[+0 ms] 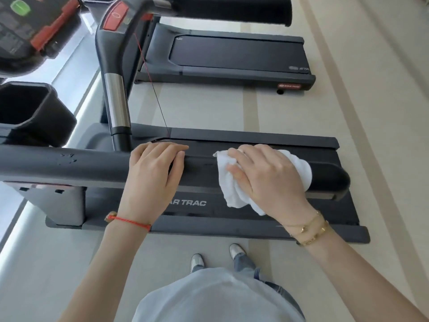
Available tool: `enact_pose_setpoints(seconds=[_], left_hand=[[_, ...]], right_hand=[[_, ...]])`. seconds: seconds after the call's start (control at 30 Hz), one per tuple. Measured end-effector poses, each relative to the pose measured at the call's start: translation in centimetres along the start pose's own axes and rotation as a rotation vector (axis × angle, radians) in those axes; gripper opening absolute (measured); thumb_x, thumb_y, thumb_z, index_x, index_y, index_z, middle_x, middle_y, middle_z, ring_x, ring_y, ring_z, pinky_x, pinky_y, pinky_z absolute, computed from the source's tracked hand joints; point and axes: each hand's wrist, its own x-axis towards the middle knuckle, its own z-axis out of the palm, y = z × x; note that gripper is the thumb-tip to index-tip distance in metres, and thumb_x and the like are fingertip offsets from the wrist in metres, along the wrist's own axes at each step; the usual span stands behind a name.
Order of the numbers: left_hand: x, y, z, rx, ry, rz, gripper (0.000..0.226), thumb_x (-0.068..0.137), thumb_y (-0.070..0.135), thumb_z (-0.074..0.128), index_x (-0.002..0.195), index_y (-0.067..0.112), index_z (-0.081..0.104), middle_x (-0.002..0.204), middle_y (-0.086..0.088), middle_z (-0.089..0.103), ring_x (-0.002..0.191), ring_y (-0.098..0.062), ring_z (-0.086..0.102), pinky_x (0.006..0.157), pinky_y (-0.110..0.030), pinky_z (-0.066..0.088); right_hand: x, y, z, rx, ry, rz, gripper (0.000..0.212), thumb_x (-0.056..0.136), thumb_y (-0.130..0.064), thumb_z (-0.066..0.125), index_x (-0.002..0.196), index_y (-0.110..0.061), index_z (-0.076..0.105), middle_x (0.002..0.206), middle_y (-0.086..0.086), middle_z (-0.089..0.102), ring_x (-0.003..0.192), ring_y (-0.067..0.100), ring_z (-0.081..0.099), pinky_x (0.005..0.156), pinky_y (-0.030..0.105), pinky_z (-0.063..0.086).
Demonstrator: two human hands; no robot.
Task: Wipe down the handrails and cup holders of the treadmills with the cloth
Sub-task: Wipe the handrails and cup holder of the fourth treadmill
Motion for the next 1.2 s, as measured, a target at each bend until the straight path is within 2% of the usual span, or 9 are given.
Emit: enact_pose_setpoints(seconds=[0.17, 0.43, 0.53, 0.67, 0.73, 0.8, 0.9, 1.1, 1.2], left_hand=[[-0.1, -0.4, 0.1, 0.002, 0.007, 0.063, 0.027, 0.102, 0.019, 0.043, 0.106, 0.017, 0.07, 0.102, 0.006, 0.071, 0.094, -0.017, 0.064, 0.107, -0.036, 0.033], [-0.3, -0.8, 0.3, -0.018, 0.023, 0.08, 0.026, 0.101, 0.018, 0.044, 0.106, 0.016, 0.07, 0.1, 0.005, 0.071, 0.089, -0.019, 0.063, 0.104, -0.04, 0.036], [-0.3, -0.6, 0.3, -0.028, 0.03, 0.069, 0.024, 0.1, 0.017, 0.047, 0.104, 0.016, 0.07, 0.098, 0.005, 0.071, 0.088, -0.019, 0.064, 0.105, -0.04, 0.036], [-0.2, -0.6, 0.4, -0.02, 0.029, 0.073, 0.025, 0.1, 0.017, 0.045, 0.104, 0.015, 0.07, 0.097, 0.004, 0.071, 0.088, -0.02, 0.064, 0.105, -0.04, 0.036], [-0.2, -0.5, 0.5, -0.011, 0.021, 0.074, 0.026, 0.1, 0.016, 0.044, 0.104, 0.015, 0.07, 0.098, 0.004, 0.071, 0.09, -0.021, 0.063, 0.107, -0.042, 0.035], [-0.2, -0.3, 0.6, -0.015, 0.025, 0.067, 0.025, 0.099, 0.014, 0.045, 0.105, 0.015, 0.07, 0.1, 0.003, 0.07, 0.096, -0.022, 0.062, 0.108, -0.045, 0.033], [-0.2, 0.9, 0.8, -0.026, 0.049, 0.071, 0.023, 0.098, 0.011, 0.048, 0.108, 0.012, 0.069, 0.103, 0.0, 0.07, 0.103, -0.024, 0.061, 0.112, -0.046, 0.031], [0.2, 5.1, 2.5, -0.097, 0.014, 0.114, 0.021, 0.097, 0.012, 0.052, 0.11, 0.013, 0.069, 0.105, 0.001, 0.069, 0.103, -0.023, 0.062, 0.112, -0.048, 0.031], [0.5, 7.4, 3.4, -0.116, -0.008, 0.129, 0.021, 0.097, 0.013, 0.053, 0.109, 0.013, 0.069, 0.103, 0.001, 0.069, 0.102, -0.023, 0.062, 0.112, -0.049, 0.03]], right_hand=[[0.3, -0.6, 0.1, -0.059, 0.047, 0.154, 0.048, 0.104, -0.033, 0.024, 0.087, -0.015, 0.066, 0.078, 0.001, 0.066, 0.073, 0.026, 0.058, 0.07, 0.04, 0.048], [0.6, -3.1, 1.3, -0.083, 0.21, 0.003, 0.035, 0.103, -0.034, 0.042, 0.106, -0.014, 0.071, 0.096, 0.001, 0.07, 0.086, 0.026, 0.064, 0.077, 0.04, 0.053], [-0.6, -0.7, 0.6, -0.092, 0.209, 0.146, 0.033, 0.1, -0.027, 0.042, 0.086, -0.013, 0.069, 0.083, 0.002, 0.069, 0.08, 0.028, 0.062, 0.073, 0.042, 0.051], [1.2, -2.3, 1.0, -0.102, 0.196, 0.323, 0.034, 0.095, -0.024, 0.04, 0.062, -0.019, 0.044, 0.06, 0.003, 0.057, 0.062, 0.027, 0.052, 0.061, 0.039, 0.041], [2.2, -4.6, 1.7, -0.042, 0.203, 0.216, 0.034, 0.098, -0.026, 0.038, 0.068, -0.017, 0.054, 0.067, 0.003, 0.061, 0.067, 0.027, 0.054, 0.064, 0.041, 0.043], [1.8, -5.3, 2.4, -0.011, 0.219, 0.09, 0.037, 0.102, -0.03, 0.038, 0.092, -0.014, 0.069, 0.086, 0.002, 0.068, 0.082, 0.027, 0.061, 0.074, 0.04, 0.049], [-0.2, -2.9, 2.1, -0.06, 0.292, -0.003, 0.035, 0.102, -0.032, 0.042, 0.109, -0.013, 0.07, 0.108, 0.002, 0.07, 0.102, 0.028, 0.065, 0.086, 0.04, 0.052], [-5.1, 5.3, 0.6, -0.114, 0.342, 0.237, 0.03, 0.099, -0.026, 0.046, 0.102, -0.011, 0.071, 0.105, 0.002, 0.071, 0.104, 0.029, 0.064, 0.09, 0.041, 0.047], [-6.4, 8.2, -0.3, 0.153, 0.345, 0.49, 0.032, 0.101, -0.03, 0.042, 0.089, -0.013, 0.066, 0.092, -0.006, 0.068, 0.091, 0.023, 0.062, 0.079, 0.036, 0.046]])
